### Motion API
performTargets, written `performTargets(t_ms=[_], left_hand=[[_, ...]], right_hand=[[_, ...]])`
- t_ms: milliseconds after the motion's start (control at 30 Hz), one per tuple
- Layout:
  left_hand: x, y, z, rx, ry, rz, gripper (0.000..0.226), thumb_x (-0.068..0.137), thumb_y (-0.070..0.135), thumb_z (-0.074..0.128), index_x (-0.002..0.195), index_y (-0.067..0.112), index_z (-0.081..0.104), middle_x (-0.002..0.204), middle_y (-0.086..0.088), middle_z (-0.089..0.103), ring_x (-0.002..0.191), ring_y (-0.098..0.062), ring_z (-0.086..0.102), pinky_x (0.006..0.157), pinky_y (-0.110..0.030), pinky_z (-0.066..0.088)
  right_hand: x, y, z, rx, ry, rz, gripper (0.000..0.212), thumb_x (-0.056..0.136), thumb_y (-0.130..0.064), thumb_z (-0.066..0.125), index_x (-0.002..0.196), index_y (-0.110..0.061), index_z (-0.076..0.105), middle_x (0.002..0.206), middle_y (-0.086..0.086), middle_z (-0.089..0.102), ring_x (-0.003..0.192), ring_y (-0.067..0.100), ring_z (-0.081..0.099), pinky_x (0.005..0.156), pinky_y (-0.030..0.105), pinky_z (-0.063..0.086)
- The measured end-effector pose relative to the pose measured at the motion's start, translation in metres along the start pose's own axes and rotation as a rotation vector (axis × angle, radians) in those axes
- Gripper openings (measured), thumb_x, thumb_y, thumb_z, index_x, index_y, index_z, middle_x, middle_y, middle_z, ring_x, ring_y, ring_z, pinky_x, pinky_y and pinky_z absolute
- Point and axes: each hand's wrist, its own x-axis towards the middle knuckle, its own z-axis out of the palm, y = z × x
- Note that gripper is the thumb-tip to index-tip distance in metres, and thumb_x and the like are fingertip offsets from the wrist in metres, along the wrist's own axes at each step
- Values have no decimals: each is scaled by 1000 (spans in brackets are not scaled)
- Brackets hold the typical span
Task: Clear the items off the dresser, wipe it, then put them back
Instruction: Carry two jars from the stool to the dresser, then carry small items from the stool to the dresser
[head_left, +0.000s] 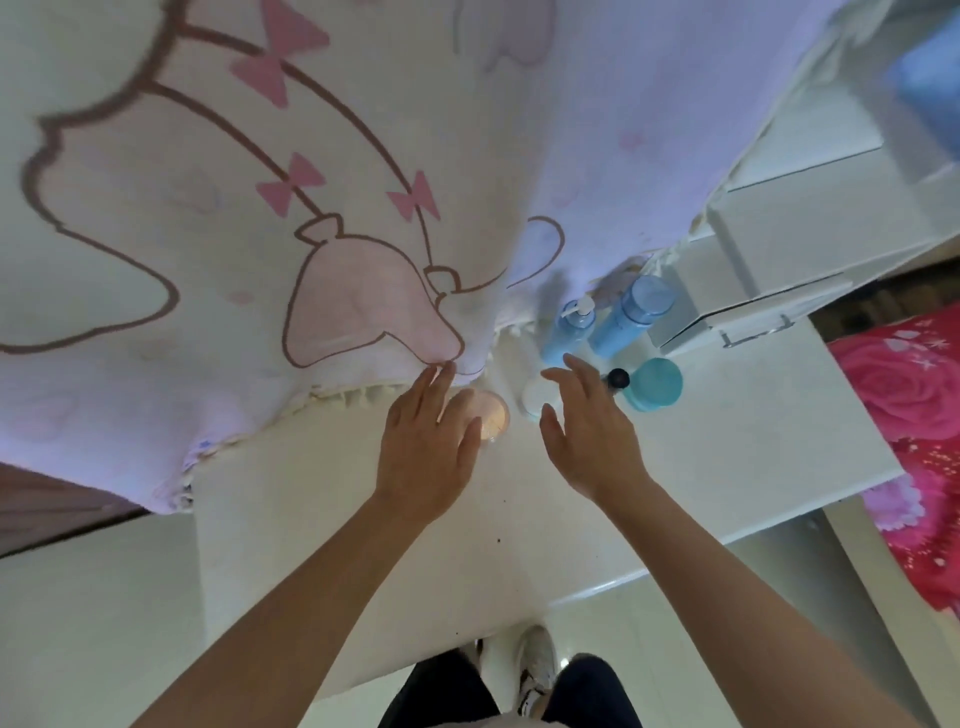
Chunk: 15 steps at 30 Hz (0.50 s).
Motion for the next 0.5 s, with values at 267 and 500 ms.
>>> performTargets(t_ms=[267, 500], left_hand=[[-63, 18, -152, 189, 305, -280, 43, 98, 34, 46, 127, 6, 59, 147, -17, 43, 137, -36, 38, 103, -50, 39], [-222, 77, -269, 483, 431, -727, 62, 99, 53, 27, 143, 13, 45, 155, -15, 31, 145, -33, 23, 112, -56, 24]], right_hand=[[-14, -62, -83, 48, 121, -379, 35, 99, -25, 51, 131, -14, 55, 142, 10, 48, 124, 31, 51, 87, 42, 51], [-85, -142, -93, 164, 137, -756, 43, 101, -43, 39, 138, -22, 48, 148, 7, 42, 132, 27, 43, 103, 46, 42]])
